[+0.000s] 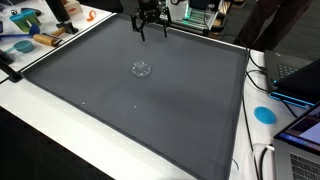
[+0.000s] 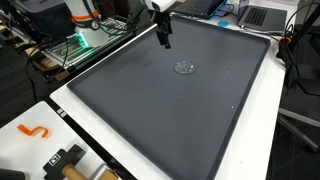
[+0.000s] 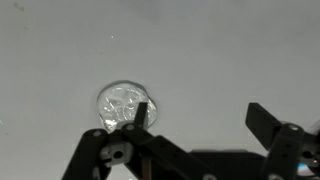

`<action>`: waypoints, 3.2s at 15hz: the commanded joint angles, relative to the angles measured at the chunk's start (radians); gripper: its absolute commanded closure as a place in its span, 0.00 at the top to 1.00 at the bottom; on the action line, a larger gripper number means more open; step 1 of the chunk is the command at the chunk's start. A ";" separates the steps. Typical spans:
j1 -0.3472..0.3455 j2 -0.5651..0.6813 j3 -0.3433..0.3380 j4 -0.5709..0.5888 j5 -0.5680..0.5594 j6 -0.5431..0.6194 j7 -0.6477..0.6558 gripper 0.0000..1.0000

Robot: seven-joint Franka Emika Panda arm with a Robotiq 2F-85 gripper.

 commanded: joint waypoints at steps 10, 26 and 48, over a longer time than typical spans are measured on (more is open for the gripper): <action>0.018 0.013 -0.024 0.141 -0.261 -0.125 0.442 1.00; 0.018 0.030 -0.026 0.231 -0.369 -0.182 0.659 1.00; 0.082 0.345 -0.093 0.452 -0.600 -0.307 1.566 1.00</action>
